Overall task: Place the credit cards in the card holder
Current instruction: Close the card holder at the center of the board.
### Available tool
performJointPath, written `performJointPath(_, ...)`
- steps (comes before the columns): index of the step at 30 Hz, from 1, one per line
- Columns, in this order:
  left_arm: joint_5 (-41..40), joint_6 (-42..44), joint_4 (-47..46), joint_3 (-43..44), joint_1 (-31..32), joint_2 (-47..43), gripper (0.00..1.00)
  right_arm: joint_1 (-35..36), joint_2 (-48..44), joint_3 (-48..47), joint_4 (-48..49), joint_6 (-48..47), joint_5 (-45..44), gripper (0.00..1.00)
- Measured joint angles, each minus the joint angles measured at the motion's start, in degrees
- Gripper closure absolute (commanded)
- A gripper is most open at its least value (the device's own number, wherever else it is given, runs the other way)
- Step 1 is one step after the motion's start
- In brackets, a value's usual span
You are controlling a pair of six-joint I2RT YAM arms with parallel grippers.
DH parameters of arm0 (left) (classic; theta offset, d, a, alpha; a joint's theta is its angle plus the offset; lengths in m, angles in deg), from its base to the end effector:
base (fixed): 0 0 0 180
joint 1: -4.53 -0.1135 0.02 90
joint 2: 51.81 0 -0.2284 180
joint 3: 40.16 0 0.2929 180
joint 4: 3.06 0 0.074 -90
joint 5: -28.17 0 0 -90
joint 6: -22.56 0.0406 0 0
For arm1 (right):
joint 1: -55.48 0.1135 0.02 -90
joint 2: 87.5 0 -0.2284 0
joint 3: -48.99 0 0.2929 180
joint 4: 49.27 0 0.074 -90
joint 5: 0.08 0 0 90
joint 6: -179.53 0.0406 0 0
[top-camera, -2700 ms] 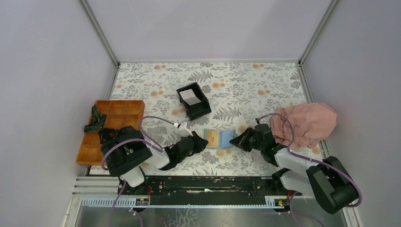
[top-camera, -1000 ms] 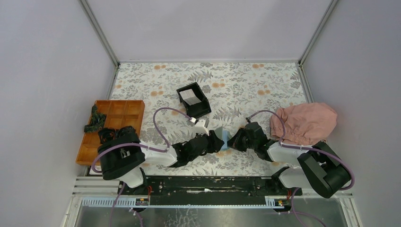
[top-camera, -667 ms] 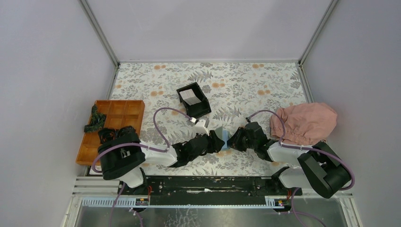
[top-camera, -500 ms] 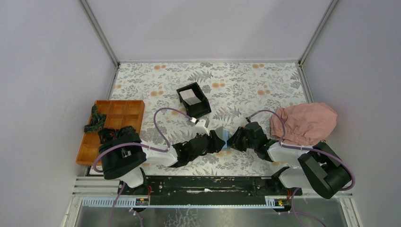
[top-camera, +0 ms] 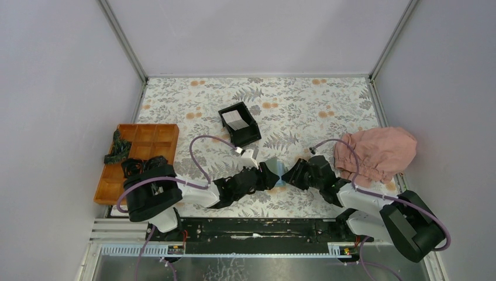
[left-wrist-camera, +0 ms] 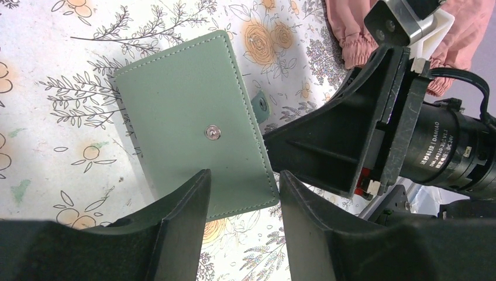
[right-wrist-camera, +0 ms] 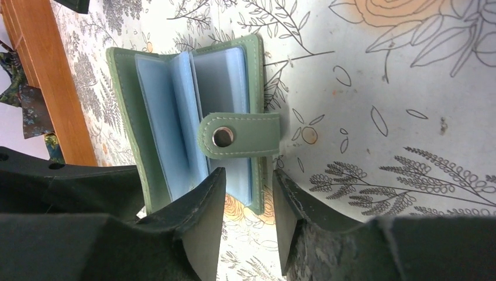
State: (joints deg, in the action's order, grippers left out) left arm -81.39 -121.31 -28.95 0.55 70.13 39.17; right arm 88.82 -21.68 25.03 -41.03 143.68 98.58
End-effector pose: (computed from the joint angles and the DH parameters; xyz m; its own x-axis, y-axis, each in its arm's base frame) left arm 0.1418 -0.2798 0.0703 -0.6919 -0.3170 -0.6487 0.2940 0.6969 -0.6542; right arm 0.1968 0.1368 0.0632 -0.7962 0.4354 -0.4201 -0.0046 0.6900 0.7238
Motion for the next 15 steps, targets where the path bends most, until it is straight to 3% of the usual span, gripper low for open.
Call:
performJointPath(8,-0.4,-0.9,0.0,0.0,0.0,0.0,0.46,0.0,-2.3,1.6,0.0,0.3,-0.3,0.56)
performJointPath(15,-0.8,-1.0,-0.2,-0.5,0.2,0.0,0.46,0.0,-10.3,3.1,-2.8,1.3,-1.7,0.52)
